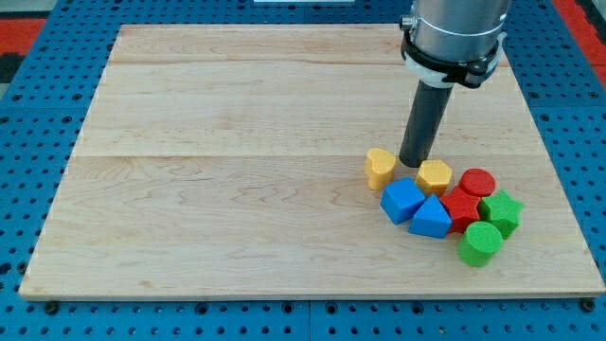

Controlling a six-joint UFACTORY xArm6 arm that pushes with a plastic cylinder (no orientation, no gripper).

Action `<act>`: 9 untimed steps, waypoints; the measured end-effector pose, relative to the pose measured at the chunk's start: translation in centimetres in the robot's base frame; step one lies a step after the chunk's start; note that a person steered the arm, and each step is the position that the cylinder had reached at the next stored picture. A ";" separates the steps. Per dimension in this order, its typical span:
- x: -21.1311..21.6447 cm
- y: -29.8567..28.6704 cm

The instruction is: Point arm at bottom right to green star

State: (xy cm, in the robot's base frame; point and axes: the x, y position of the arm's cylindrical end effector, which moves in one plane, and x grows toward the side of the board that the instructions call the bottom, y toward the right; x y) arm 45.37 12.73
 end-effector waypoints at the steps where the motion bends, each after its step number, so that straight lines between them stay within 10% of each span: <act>1: -0.1 0.2; 3: -5.5 6.0; 7: 11.6 14.5; 9: 10.5 11.0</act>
State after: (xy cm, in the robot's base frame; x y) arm 55.86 23.73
